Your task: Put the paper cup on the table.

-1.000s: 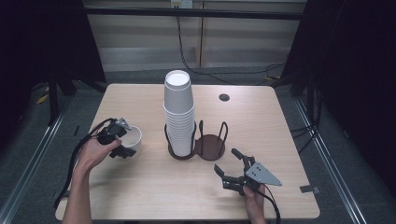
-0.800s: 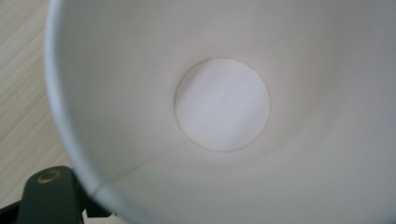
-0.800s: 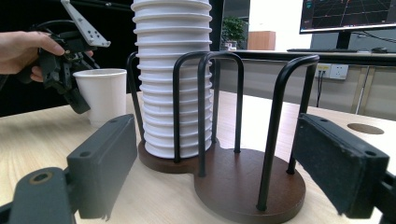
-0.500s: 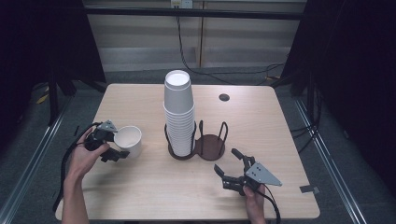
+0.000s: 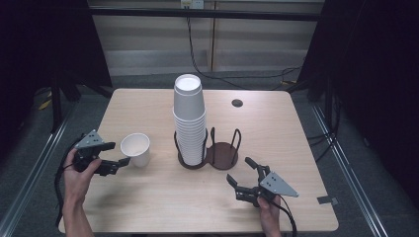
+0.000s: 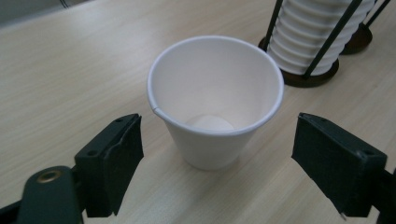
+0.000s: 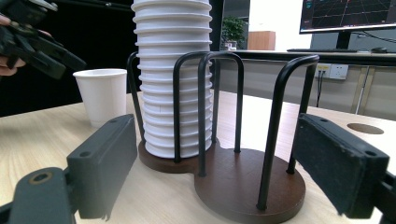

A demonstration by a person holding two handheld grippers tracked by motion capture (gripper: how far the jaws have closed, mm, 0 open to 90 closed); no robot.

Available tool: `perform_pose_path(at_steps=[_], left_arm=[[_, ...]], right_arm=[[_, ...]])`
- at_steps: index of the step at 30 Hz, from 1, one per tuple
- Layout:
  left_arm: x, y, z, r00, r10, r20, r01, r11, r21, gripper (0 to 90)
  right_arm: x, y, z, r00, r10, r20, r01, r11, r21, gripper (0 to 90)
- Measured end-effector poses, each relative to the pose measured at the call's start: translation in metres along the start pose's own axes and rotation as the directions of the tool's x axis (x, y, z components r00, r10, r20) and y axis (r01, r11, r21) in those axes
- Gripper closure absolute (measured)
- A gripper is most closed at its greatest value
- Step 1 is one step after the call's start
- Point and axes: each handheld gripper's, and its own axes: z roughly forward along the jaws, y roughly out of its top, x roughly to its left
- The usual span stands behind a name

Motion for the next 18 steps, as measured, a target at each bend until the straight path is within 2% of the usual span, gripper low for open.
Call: perform_pose_path(at_steps=[2, 6, 9, 12, 13, 14, 16, 18], left_arm=[[-0.003, -0.001, -0.005, 0.9997, -0.023, -0.009, 0.022, 0.9989, -0.042, 15.8], [-0.014, -0.002, -0.014, 0.9991, -0.029, -0.029, 0.025, 0.9914, -0.129, 15.8], [-0.024, -0.004, -0.018, 0.9991, -0.039, -0.014, 0.036, 0.9811, -0.190, 16.3], [-0.037, -0.006, -0.021, 0.9991, -0.038, -0.018, 0.032, 0.9658, -0.257, 16.2], [-0.040, -0.007, -0.021, 0.9995, -0.028, -0.015, 0.023, 0.9620, -0.272, 16.2], [-0.044, -0.007, -0.020, 0.9991, -0.039, -0.014, 0.034, 0.9591, -0.281, 16.2], [-0.050, -0.009, -0.019, 0.9985, -0.035, -0.041, 0.022, 0.9565, -0.291, 16.1], [-0.058, -0.010, -0.017, 0.9980, -0.041, -0.047, 0.025, 0.9530, -0.302, 16.1]], right_arm=[[0.000, 0.000, 0.000, 1.0000, 0.001, 0.000, -0.001, 1.000, 0.000, 13.2], [0.000, 0.000, 0.000, 1.0000, 0.000, 0.000, 0.000, 1.000, 0.000, 13.2], [0.000, 0.000, 0.000, 1.0000, 0.000, -0.001, 0.000, 1.000, 0.000, 13.2], [0.000, 0.000, 0.000, 1.0000, -0.001, 0.000, 0.001, 1.000, 0.000, 13.2], [0.000, 0.000, 0.000, 1.0000, -0.001, -0.001, 0.001, 1.000, 0.000, 13.2], [0.000, 0.000, 0.000, 1.0000, -0.001, 0.001, 0.001, 1.000, 0.001, 13.2], [0.000, 0.000, 0.000, 1.0000, 0.000, -0.001, 0.000, 1.000, 0.000, 13.2], [0.000, 0.000, 0.000, 1.0000, 0.000, 0.000, 0.000, 1.000, 0.000, 13.2]])
